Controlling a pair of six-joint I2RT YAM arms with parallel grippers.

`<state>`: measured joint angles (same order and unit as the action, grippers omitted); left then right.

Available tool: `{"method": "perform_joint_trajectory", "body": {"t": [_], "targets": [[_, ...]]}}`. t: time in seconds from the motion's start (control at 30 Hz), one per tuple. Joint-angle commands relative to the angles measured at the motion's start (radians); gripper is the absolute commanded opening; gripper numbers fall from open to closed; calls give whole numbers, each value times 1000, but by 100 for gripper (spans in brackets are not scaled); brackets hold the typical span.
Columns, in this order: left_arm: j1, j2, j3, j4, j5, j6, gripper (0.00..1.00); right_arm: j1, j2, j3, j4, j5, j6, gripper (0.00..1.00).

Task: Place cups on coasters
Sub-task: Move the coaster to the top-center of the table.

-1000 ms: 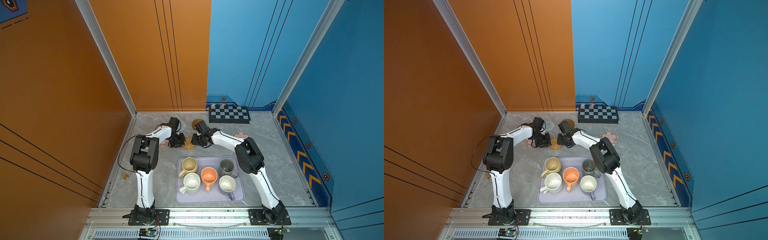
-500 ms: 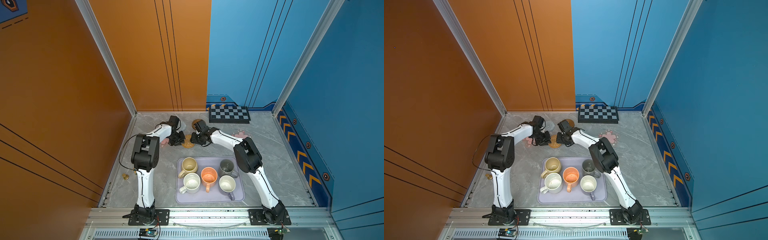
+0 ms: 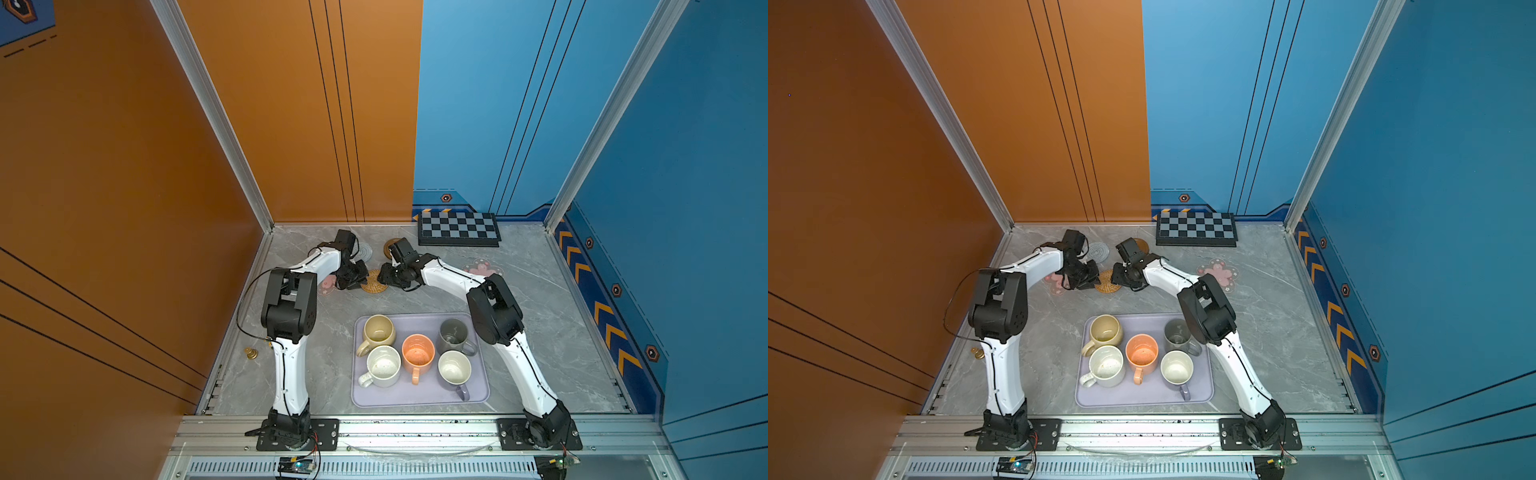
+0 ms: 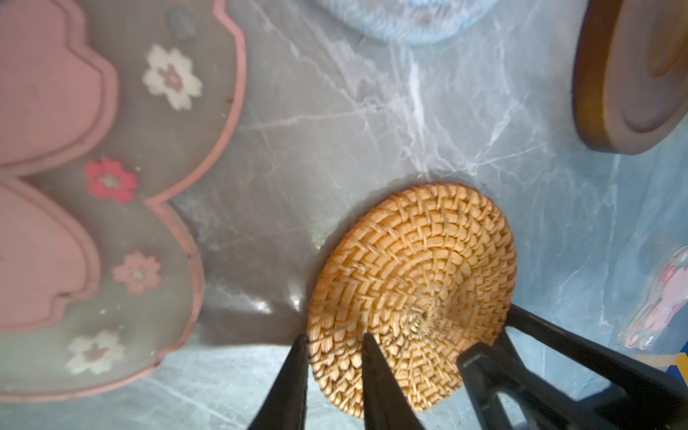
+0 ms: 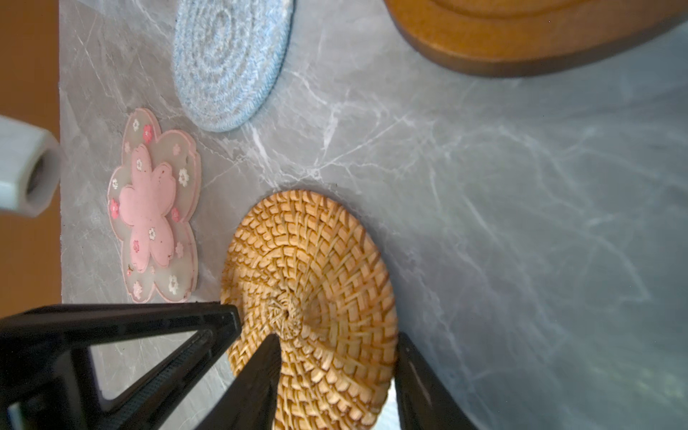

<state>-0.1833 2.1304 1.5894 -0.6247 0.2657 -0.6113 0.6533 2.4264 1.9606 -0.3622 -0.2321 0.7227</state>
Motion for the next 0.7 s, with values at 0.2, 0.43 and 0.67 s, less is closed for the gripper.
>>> {"method": "perform_joint_trajectory", "body": {"t": [0.2, 0.43, 0.67], "targets": [[10, 29, 70, -10, 24, -41, 27, -42, 25, -28, -37, 9, -16, 60], [15, -13, 28, -10, 12, -31, 27, -58, -32, -95, -43, 28, -38, 60], [16, -138, -26, -70, -36, 40, 28, -86, -209, -239, -42, 75, -109, 60]]}}
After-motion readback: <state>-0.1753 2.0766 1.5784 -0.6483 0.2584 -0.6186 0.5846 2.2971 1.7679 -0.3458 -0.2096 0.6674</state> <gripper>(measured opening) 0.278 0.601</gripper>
